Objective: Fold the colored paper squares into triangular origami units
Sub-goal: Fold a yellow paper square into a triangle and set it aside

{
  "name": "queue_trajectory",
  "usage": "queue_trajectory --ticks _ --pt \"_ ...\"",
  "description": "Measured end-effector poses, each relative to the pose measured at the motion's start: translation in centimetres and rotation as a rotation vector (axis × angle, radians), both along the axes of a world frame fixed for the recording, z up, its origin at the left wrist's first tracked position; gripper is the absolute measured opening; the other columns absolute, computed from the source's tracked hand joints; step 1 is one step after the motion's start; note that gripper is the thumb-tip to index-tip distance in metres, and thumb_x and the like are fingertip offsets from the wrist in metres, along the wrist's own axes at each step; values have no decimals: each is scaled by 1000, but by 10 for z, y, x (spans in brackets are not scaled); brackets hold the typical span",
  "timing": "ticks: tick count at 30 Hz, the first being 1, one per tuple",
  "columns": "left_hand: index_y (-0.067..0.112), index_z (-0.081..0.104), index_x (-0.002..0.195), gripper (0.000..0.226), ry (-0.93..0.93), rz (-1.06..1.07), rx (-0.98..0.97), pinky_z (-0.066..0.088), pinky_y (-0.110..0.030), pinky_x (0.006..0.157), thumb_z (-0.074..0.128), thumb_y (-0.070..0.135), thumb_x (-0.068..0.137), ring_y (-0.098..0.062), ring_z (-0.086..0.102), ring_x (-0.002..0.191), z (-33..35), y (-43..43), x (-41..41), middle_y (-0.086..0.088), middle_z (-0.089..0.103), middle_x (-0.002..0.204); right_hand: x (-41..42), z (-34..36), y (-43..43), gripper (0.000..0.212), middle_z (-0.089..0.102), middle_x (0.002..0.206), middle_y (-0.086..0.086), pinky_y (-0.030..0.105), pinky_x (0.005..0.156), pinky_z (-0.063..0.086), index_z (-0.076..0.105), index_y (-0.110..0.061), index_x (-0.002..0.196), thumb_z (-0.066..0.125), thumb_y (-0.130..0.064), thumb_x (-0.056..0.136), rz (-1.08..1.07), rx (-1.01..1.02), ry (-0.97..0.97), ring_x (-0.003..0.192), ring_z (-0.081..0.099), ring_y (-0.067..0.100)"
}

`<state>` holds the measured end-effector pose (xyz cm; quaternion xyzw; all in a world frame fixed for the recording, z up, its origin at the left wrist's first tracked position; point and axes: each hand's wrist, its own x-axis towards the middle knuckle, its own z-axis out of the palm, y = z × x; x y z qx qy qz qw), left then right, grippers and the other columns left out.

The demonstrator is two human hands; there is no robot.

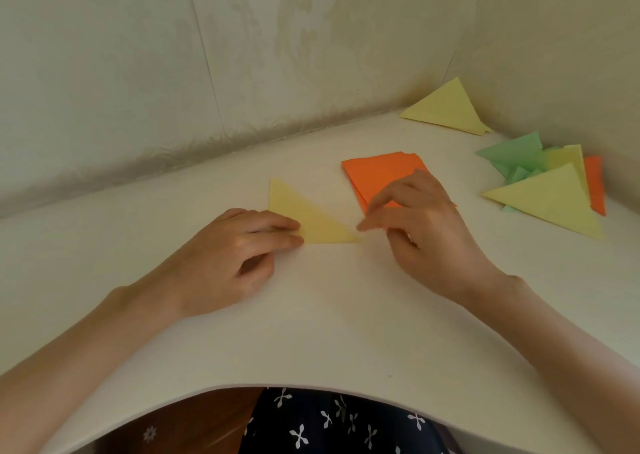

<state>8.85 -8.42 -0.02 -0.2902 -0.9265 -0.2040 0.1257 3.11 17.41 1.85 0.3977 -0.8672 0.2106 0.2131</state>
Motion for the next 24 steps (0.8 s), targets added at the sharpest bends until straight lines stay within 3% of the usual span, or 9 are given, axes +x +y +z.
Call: queue_trajectory --ticks 2,4,8,10,14,16,18,21,24 --pt "12 67 116 39 -73 26 148 45 -31 86 38 19 91 -16 62 96 3 1 -5 1 63 118 2 -3 -9 29 64 86 0 38 78 44 74 -15 95 47 -19 83 -21 -47 -125 85 52 26" --pt "10 64 120 35 -118 53 217 46 -22 85 40 17 95 -4 61 94 7 2 -13 1 62 115 4 -12 -16 29 64 88 0 41 75 47 73 -15 96 54 -33 83 -30 3 -157 85 53 28" --pt "9 67 113 33 -197 102 352 47 -16 85 45 13 89 -3 62 92 9 4 -26 0 64 117 5 -17 -21 14 64 88 1 42 74 47 70 -11 85 64 -21 77 19 -44 -175 84 52 27" --pt "11 68 113 32 -218 92 369 43 -10 90 49 15 86 1 58 104 6 3 -26 9 61 119 6 -17 -20 10 63 86 1 41 72 46 68 -11 82 62 -19 80 66 -44 -139 84 51 25" --pt "29 66 109 34 -356 42 314 33 -6 100 63 41 77 9 46 120 3 -4 -25 21 56 123 4 -17 -14 13 64 86 1 41 70 47 71 -11 84 60 -17 86 115 5 -11 84 54 26" --pt "36 61 111 45 -357 28 259 27 -6 103 60 56 70 11 43 121 2 -7 -26 24 51 126 5 -19 -10 10 64 89 3 41 72 46 72 -11 87 62 -14 87 127 30 37 85 54 27" --pt "33 61 116 52 -346 22 235 26 -6 103 57 58 71 10 44 120 2 -7 -27 23 50 128 6 -20 -7 12 64 90 5 40 73 46 73 -11 88 61 -14 88 129 42 71 87 52 26" --pt "17 66 116 50 -229 36 208 36 -14 100 54 50 79 1 52 113 1 -6 -25 12 58 121 5 -21 -6 15 63 90 7 40 73 46 74 -12 88 59 -16 89 132 33 87 89 51 26" --pt "11 71 103 37 -80 72 248 47 -26 86 51 38 88 -6 62 95 4 -3 -22 8 67 102 5 -21 -5 17 62 90 7 41 72 46 74 -13 88 58 -18 90 128 14 78 89 51 26"
